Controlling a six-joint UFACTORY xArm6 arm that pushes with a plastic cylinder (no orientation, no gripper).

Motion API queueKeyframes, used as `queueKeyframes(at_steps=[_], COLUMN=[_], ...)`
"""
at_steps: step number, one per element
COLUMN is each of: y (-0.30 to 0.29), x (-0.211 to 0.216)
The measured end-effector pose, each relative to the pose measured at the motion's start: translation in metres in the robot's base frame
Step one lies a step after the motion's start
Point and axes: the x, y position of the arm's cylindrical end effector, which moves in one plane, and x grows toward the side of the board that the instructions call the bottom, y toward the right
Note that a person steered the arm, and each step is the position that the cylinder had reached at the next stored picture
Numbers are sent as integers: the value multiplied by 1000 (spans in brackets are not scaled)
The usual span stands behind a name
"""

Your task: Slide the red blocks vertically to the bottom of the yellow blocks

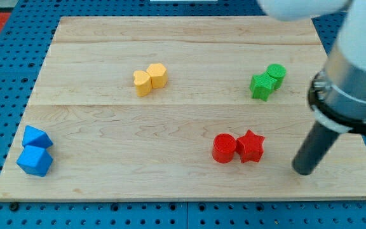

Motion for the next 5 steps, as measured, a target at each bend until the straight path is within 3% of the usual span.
queueKeyframes(at_steps=[2,5], y=[-16,-176], x=[-23,-24])
